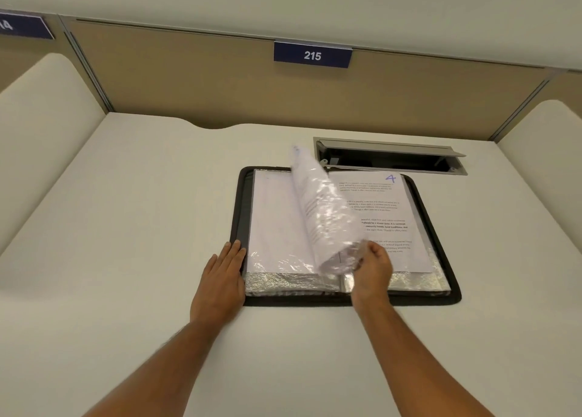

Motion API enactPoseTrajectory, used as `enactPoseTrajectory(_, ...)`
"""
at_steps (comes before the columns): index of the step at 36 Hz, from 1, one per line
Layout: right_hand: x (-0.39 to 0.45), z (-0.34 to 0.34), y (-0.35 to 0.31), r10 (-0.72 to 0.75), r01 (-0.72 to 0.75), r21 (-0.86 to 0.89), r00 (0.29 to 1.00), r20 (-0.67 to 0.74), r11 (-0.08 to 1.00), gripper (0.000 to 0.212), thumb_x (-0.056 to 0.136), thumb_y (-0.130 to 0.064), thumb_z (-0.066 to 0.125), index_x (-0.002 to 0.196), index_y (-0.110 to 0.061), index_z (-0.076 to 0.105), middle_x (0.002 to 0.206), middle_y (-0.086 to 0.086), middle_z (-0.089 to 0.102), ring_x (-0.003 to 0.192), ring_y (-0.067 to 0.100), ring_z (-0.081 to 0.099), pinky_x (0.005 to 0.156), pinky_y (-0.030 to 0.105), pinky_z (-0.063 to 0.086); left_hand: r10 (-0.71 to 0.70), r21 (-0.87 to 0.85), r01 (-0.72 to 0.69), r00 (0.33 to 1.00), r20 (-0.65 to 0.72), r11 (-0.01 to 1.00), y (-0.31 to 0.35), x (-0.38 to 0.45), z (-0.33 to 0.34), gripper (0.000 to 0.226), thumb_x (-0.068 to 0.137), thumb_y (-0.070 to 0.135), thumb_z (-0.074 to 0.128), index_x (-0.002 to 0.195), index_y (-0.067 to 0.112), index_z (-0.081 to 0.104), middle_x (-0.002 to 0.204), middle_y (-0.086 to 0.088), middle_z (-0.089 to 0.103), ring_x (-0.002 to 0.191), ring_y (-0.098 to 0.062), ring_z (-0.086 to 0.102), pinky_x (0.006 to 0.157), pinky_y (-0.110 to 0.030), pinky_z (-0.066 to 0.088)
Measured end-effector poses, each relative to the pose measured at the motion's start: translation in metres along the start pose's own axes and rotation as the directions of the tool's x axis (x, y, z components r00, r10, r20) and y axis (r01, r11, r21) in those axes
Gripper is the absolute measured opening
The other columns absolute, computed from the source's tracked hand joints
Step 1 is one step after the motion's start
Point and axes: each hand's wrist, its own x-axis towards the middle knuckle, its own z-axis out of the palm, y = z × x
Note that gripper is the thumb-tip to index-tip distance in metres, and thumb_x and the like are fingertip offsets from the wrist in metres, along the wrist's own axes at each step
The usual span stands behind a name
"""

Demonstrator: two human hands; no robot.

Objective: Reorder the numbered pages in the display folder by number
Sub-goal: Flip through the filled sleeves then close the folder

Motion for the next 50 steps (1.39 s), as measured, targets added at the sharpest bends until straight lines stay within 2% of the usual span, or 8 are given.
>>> enactPoseTrajectory(10, 0.034, -0.066, -0.030, -0.062, 0.123, 0.106, 0.889, -0.453, 0.987, 0.016, 0.075, -0.005, 0.043, 0.078, -0.016, 0.053, 0.073, -0.004, 0.051, 0.059, 0.014, 0.044, 0.058, 0.028, 0.039, -0.002, 0.001, 0.002, 1.000, 0.000, 1.000, 0.000, 0.000, 0.000, 0.069, 0.091, 0.028, 0.014, 0.153, 0.015, 0.042, 0.164, 0.004, 0.028, 0.153, -0.012, 0.021, 0.124, -0.038, 0.018)
enactPoseTrajectory(17, 0.034, -0.073, -0.036, -0.268, 0.201, -0.177, 0.742, -0.615, 0.963, 0.017, 0.091, -0.013, 0.038, 0.076, -0.015, 0.047, 0.099, 0.004, 0.047, 0.079, 0.018, 0.047, 0.071, 0.022, 0.036, -0.007, 0.007, 0.007, 1.000, 0.002, 1.000, 0.002, 0.000, -0.001, 0.070, 0.091, 0.029, 0.012, 0.154, 0.015, 0.040, 0.165, 0.004, 0.026, 0.153, -0.011, 0.020, 0.124, -0.038, 0.017)
enactPoseTrajectory(22, 0.009, -0.044, -0.021, -0.504, 0.352, -0.433, 0.807, -0.310, 0.830, 0.021, 0.090, 0.004, 0.046, 0.103, -0.007, 0.059, 0.112, 0.010, 0.058, 0.096, 0.021, 0.054, 0.083, 0.018, 0.045, -0.008, -0.006, 0.008, 1.000, -0.003, 1.000, 0.003, -0.001, -0.002, 0.071, 0.092, 0.031, 0.011, 0.154, 0.015, 0.040, 0.165, 0.004, 0.026, 0.153, -0.012, 0.020, 0.125, -0.039, 0.018)
enactPoseTrajectory(27, -0.013, 0.000, 0.021, -0.329, 0.429, -0.600, 0.903, 0.276, 0.675, 0.022, 0.094, -0.011, 0.052, 0.096, -0.031, 0.062, 0.095, -0.009, 0.065, 0.083, 0.018, 0.067, 0.071, 0.038, 0.056, -0.007, -0.010, 0.007, 1.000, -0.001, 1.000, 0.005, -0.001, -0.005, 0.072, 0.091, 0.031, 0.010, 0.154, 0.015, 0.040, 0.165, 0.003, 0.027, 0.153, -0.013, 0.020, 0.125, -0.039, 0.019)
enactPoseTrajectory(34, -0.050, 0.044, 0.055, -0.107, 0.680, -0.636, 0.709, 0.697, 0.365, 0.018, 0.095, -0.008, 0.059, 0.106, -0.019, 0.067, 0.105, -0.006, 0.061, 0.101, 0.010, 0.058, 0.089, 0.028, 0.052, -0.007, -0.022, 0.007, 1.000, 0.004, 1.000, 0.004, -0.001, -0.005, 0.071, 0.091, 0.031, 0.012, 0.154, 0.014, 0.041, 0.164, 0.002, 0.028, 0.153, -0.014, 0.021, 0.124, -0.040, 0.021)
enactPoseTrajectory(39, -0.057, 0.056, 0.079, -0.100, 0.745, -0.649, 0.665, 0.740, 0.151, 0.026, 0.085, -0.039, 0.076, 0.101, -0.023, 0.064, 0.105, -0.006, 0.054, 0.099, 0.016, 0.049, 0.086, 0.034, 0.042, -0.008, -0.034, 0.009, 1.000, 0.006, 0.999, 0.004, -0.001, -0.006, 0.071, 0.090, 0.031, 0.012, 0.154, 0.014, 0.040, 0.164, 0.002, 0.028, 0.153, -0.014, 0.022, 0.125, -0.040, 0.020)
enactPoseTrajectory(45, -0.059, 0.063, 0.082, -0.145, 0.737, -0.673, 0.674, 0.725, 0.065, 0.015, 0.093, -0.032, 0.070, 0.099, -0.022, 0.061, 0.107, -0.004, 0.054, 0.101, 0.018, 0.048, 0.087, 0.036, 0.040, -0.005, -0.026, 0.005, 1.000, 0.008, 1.000, 0.003, -0.002, -0.005, 0.071, 0.091, 0.030, 0.011, 0.155, 0.016, 0.037, 0.165, 0.003, 0.025, 0.154, -0.012, 0.019, 0.125, -0.038, 0.018)
enactPoseTrajectory(50, -0.050, 0.067, 0.078, -0.159, 0.666, -0.716, 0.746, 0.647, 0.207, 0.010, 0.095, -0.019, 0.063, 0.086, -0.024, 0.063, 0.090, -0.009, 0.059, 0.085, 0.012, 0.057, 0.079, 0.038, 0.053, -0.004, -0.016, 0.004, 1.000, 0.012, 1.000, 0.002, -0.001, -0.004, 0.071, 0.090, 0.030, 0.011, 0.155, 0.016, 0.037, 0.165, 0.003, 0.025, 0.154, -0.012, 0.018, 0.125, -0.039, 0.019)
